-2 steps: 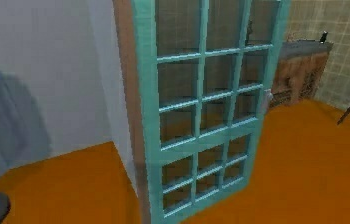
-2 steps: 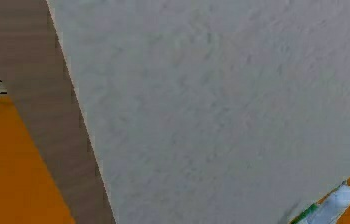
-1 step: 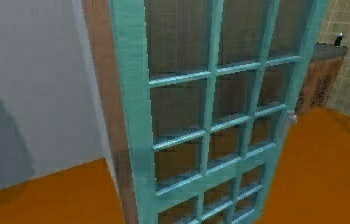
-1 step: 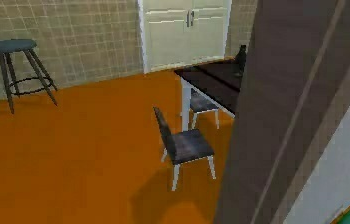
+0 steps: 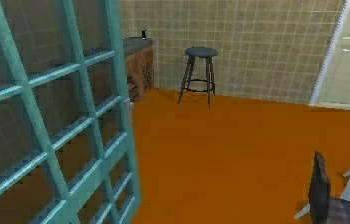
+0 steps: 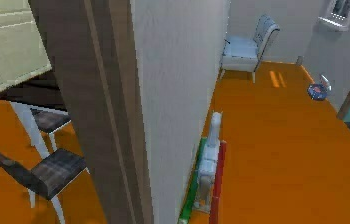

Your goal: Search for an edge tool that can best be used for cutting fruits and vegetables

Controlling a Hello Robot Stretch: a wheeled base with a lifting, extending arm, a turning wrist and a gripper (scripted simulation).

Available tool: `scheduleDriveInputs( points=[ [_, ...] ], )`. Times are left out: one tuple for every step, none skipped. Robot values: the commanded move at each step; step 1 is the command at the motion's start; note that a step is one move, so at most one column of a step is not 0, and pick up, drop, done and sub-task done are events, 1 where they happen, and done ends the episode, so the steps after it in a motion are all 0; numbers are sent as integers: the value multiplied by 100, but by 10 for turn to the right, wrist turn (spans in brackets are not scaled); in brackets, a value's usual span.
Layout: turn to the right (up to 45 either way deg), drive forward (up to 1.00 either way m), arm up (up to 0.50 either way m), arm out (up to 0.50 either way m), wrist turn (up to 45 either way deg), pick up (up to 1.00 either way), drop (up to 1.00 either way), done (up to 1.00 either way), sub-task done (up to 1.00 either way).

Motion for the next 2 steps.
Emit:
scheduleDriveInputs(
  points=[
    [90, 0, 0, 0, 0, 0, 0, 0, 0],
    [0, 30, 0, 0, 0, 0, 0, 0, 0]
  ],
)
